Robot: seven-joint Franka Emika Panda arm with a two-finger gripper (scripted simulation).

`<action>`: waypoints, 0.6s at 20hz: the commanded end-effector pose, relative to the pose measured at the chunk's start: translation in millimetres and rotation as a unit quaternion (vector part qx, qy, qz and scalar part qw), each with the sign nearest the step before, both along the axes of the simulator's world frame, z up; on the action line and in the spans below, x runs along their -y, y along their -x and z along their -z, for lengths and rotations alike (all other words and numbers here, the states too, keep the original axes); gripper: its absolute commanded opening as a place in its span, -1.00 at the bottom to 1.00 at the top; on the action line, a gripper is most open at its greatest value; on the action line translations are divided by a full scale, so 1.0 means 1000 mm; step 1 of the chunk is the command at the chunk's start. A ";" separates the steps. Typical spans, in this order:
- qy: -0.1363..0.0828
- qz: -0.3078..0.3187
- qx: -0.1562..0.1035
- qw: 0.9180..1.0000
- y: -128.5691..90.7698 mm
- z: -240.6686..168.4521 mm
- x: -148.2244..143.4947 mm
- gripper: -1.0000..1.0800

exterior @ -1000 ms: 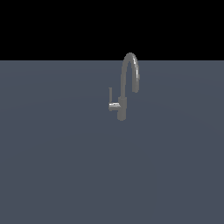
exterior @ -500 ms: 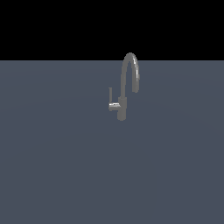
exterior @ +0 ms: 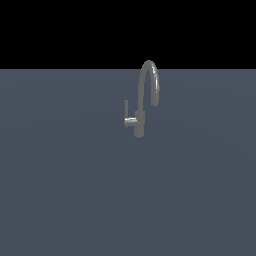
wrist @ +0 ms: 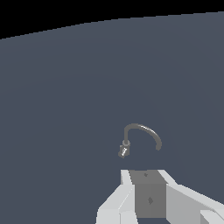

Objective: Turn on the faucet by rotating a designated handle.

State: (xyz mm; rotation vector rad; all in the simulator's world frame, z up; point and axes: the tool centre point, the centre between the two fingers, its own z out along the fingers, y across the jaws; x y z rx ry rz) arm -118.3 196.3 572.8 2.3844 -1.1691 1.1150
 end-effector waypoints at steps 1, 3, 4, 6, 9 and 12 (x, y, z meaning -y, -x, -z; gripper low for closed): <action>0.005 0.019 0.008 1.000 -0.024 0.020 -0.005 -1.00; 0.009 0.035 0.013 0.999 -0.043 0.038 -0.007 -1.00; 0.011 0.043 0.014 0.999 -0.053 0.048 -0.006 -1.00; 0.014 0.059 0.017 0.998 -0.072 0.069 -0.004 -1.00; 0.016 0.084 0.020 0.996 -0.102 0.104 0.003 -1.00; 0.017 0.110 0.020 0.994 -0.130 0.143 0.016 -1.00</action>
